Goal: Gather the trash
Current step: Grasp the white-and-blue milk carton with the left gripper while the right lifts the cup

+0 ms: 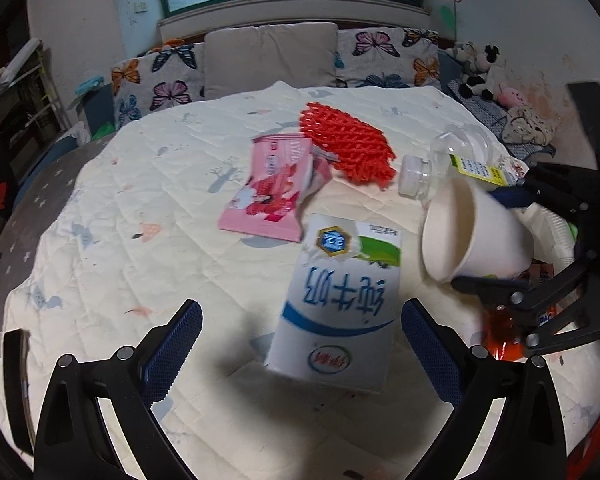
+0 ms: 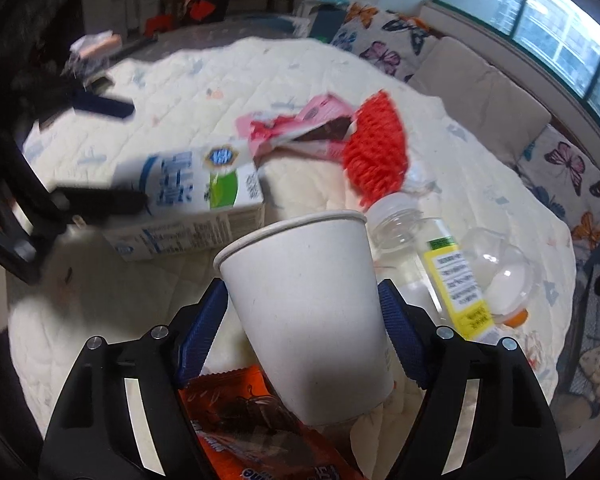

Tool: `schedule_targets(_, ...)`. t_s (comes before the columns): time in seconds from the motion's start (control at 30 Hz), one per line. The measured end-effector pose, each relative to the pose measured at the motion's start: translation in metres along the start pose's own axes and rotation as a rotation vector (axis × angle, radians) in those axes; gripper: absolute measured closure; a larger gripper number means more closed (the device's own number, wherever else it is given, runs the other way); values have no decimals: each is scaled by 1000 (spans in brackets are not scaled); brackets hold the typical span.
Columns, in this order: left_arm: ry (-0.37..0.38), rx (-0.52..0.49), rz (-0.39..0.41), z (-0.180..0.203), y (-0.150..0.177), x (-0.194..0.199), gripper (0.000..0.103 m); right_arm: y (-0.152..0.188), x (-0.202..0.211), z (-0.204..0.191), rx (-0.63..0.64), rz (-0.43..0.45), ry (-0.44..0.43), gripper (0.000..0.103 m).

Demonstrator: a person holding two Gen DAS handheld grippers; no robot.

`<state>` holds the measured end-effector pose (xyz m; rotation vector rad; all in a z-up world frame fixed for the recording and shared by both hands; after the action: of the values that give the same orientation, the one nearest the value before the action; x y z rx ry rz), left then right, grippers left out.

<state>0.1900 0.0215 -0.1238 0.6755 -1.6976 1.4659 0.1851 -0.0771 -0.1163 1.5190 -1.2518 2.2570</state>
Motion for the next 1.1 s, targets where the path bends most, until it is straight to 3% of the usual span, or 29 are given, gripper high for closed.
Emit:
schedule_targets(0.17, 9, -24, -28, 8, -5, -16, 6, -10, 33, 14, -99, 98, 5, 29)
schedule_targets(0.4, 10, -52, -45, 12, -8, -32, 9, -9, 68, 23, -207, 165, 21, 30)
schedule_targets(0.53, 40, -52, -60, 17, -7, -36, 25, 1, 86, 29, -266, 186, 40, 30)
schedule_targets(0.63, 65, -53, -58, 22, -6, -36, 36, 16, 99, 36, -318, 194, 64, 30)
schedule_targets(1.1, 146, -79, 50, 63, -17, 21, 37, 115, 152, 82, -583, 171, 219, 30)
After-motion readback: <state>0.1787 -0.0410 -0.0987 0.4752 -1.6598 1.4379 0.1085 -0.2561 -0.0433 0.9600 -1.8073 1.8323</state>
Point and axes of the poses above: each gripper's, at about its wrist camera, not at the fingertips, and x roughly against the way its jaws point, z to its right, y to its underside, the point moved 9 cm from there along -x, roughly the way its jaws point, and after that the axes turned 4 degrees about -z, right-handed, at the moved point
